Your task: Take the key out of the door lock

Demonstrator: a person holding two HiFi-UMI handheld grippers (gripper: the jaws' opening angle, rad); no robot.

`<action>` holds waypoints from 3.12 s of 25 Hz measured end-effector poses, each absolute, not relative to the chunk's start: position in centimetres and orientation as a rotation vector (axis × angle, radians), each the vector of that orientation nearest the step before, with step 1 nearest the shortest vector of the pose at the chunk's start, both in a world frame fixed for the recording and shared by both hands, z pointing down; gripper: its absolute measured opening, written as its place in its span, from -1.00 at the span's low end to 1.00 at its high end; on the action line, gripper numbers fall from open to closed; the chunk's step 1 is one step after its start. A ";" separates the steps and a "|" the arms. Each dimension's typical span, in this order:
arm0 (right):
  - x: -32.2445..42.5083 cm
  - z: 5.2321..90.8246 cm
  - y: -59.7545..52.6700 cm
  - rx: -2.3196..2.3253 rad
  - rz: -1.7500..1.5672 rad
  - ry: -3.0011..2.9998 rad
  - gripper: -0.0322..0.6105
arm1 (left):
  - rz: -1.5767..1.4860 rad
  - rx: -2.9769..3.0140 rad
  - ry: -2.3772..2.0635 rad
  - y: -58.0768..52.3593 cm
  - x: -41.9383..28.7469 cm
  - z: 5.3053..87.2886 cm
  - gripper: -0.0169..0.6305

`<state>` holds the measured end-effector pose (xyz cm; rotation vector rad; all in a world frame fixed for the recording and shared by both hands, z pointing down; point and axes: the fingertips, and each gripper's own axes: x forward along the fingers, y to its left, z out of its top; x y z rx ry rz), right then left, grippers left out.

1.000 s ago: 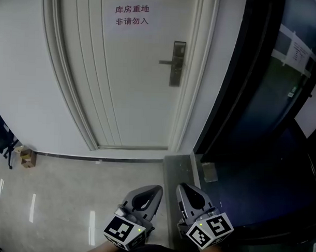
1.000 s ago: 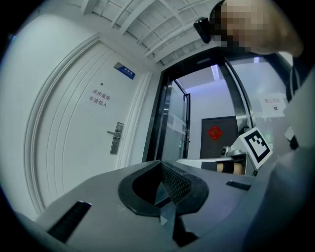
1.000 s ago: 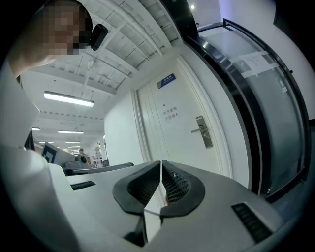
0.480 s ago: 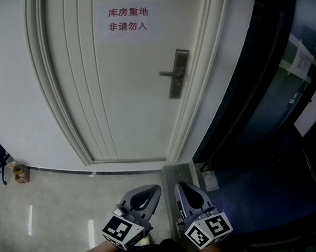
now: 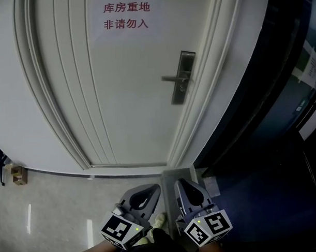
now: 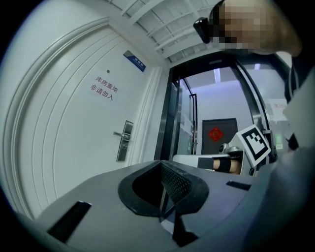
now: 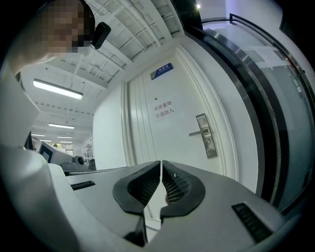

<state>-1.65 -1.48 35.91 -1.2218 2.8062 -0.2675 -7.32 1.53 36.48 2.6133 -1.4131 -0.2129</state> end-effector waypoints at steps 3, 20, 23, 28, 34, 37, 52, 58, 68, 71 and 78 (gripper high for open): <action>-1.9 35.5 -4.8 -1.197 -0.253 2.817 -0.85 | -0.209 2.612 -1.437 -1.5 -7.4 36.1 -0.94; 0.0 34.9 -22.7 -1.150 -0.194 2.901 -0.84 | -0.198 2.552 -1.546 -17.6 -5.3 35.0 -0.94; -0.2 35.2 -25.1 -1.182 -0.191 2.901 -0.84 | -0.193 2.538 -1.550 -19.6 -5.5 35.4 -0.94; -0.6 36.0 -29.8 -1.259 -0.139 2.898 -0.84 | -0.180 2.560 -1.512 -23.3 -5.5 36.2 -0.94; -1.1 36.7 -36.5 -1.112 -0.716 2.640 -0.84 | -0.184 2.586 -1.453 -27.3 -6.6 36.1 -0.94; -0.5 38.8 -41.2 -0.982 -1.168 2.299 -0.80 | -0.185 2.583 -1.439 -29.2 -7.4 36.4 -0.94; -2.3 41.1 -49.3 -0.838 -1.488 1.809 -0.62 | -0.171 2.566 -1.390 -34.4 -9.6 38.0 -0.94; -3.1 41.0 -50.1 -0.802 -1.545 1.745 -0.72 | -0.170 2.568 -1.373 -34.6 -9.4 38.0 -0.94; -3.1 40.9 -50.0 -0.826 -1.596 1.674 -0.83 | -0.177 2.570 -1.388 -34.3 -9.3 37.7 -0.94; -3.0 40.7 -49.4 -0.826 -1.603 1.670 -0.84 | -0.180 2.567 -1.390 -34.2 -9.3 37.5 -0.94; -2.2 41.0 -47.4 -0.814 -1.615 1.703 -0.84 | -0.176 2.577 -1.381 -34.0 -8.3 37.5 -0.94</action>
